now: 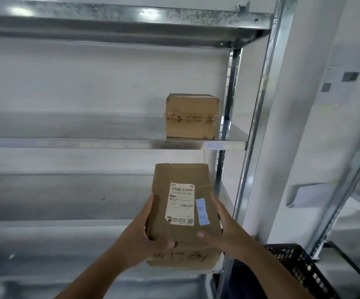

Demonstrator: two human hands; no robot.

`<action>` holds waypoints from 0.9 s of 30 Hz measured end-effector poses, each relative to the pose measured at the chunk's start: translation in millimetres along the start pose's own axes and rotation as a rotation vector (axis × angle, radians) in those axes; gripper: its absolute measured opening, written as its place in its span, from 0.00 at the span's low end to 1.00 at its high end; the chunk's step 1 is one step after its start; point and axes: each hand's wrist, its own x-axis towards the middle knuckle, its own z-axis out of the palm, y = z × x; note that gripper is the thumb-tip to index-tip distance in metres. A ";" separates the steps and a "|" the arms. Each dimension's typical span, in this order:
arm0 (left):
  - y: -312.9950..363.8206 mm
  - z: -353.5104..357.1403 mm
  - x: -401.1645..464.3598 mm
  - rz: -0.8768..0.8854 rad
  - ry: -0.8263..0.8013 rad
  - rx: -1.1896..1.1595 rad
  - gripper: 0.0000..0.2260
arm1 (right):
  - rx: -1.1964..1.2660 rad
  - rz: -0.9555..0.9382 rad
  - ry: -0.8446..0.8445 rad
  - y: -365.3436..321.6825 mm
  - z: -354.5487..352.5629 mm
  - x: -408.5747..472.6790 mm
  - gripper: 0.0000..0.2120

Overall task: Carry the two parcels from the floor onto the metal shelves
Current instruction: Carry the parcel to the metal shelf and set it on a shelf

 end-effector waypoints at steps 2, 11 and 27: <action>-12.9 8.4 28.1 -0.024 0.001 0.006 0.49 | -0.013 0.014 -0.021 18.0 -16.7 25.6 0.57; -69.5 32.5 119.4 -0.111 -0.001 -0.044 0.47 | -0.061 0.099 -0.086 80.3 -58.2 120.4 0.56; -163.4 -19.7 255.2 -0.075 -0.009 0.039 0.46 | -0.072 0.140 -0.049 124.9 -54.2 281.0 0.50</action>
